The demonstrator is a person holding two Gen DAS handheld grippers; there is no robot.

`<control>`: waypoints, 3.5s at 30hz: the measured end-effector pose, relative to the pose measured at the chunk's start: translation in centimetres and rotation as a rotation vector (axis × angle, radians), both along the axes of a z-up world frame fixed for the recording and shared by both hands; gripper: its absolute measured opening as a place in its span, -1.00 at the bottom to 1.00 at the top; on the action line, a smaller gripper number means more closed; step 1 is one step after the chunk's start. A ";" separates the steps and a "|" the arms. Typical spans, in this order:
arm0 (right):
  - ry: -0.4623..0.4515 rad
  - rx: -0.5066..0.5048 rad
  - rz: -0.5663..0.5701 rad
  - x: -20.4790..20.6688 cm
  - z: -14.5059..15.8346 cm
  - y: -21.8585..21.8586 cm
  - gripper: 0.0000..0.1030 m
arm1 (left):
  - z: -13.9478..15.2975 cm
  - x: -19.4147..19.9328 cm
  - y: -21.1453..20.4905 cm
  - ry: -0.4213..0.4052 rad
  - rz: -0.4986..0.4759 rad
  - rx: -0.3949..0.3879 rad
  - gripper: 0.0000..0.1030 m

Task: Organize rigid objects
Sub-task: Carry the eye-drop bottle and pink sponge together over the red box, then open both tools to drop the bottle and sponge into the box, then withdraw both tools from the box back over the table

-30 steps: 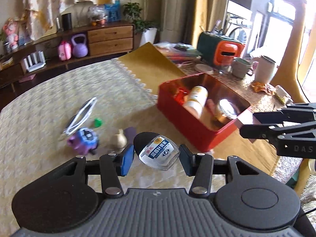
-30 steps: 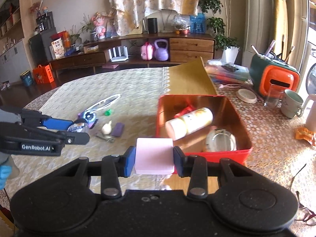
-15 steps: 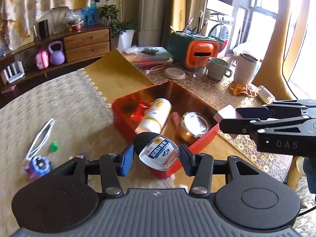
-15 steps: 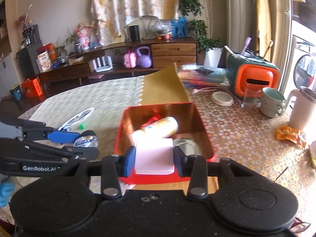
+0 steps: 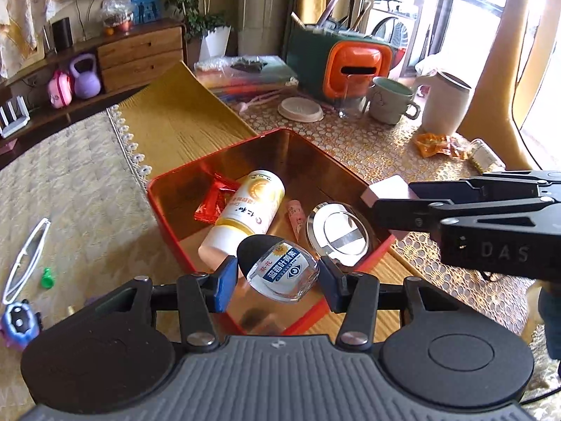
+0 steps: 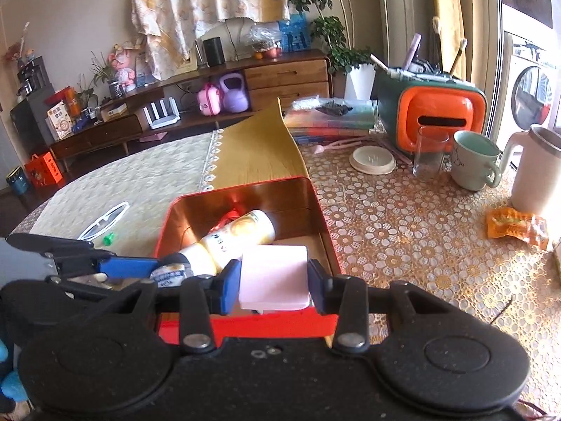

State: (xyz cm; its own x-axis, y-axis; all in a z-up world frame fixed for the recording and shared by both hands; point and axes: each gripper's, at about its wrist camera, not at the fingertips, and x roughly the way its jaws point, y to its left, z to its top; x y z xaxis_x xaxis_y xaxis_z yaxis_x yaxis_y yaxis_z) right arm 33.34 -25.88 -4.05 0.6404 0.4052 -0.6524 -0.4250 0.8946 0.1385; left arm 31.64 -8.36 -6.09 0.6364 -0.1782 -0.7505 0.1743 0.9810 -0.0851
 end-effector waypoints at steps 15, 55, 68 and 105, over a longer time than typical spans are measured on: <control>0.060 -0.075 -0.006 5.0 -3.1 2.7 -0.23 | -2.6 3.2 -1.1 0.052 0.006 0.014 -0.04; 0.059 -0.136 0.044 5.1 -2.9 4.9 0.11 | -2.6 3.5 -0.8 0.088 -0.013 -0.019 0.17; 0.024 -0.069 0.055 0.6 0.6 3.9 0.28 | 0.9 -1.3 1.1 0.019 -0.017 -0.050 0.17; -0.048 0.027 0.214 -11.5 2.7 9.5 0.96 | 3.8 -15.0 15.4 -0.092 0.186 -0.029 0.63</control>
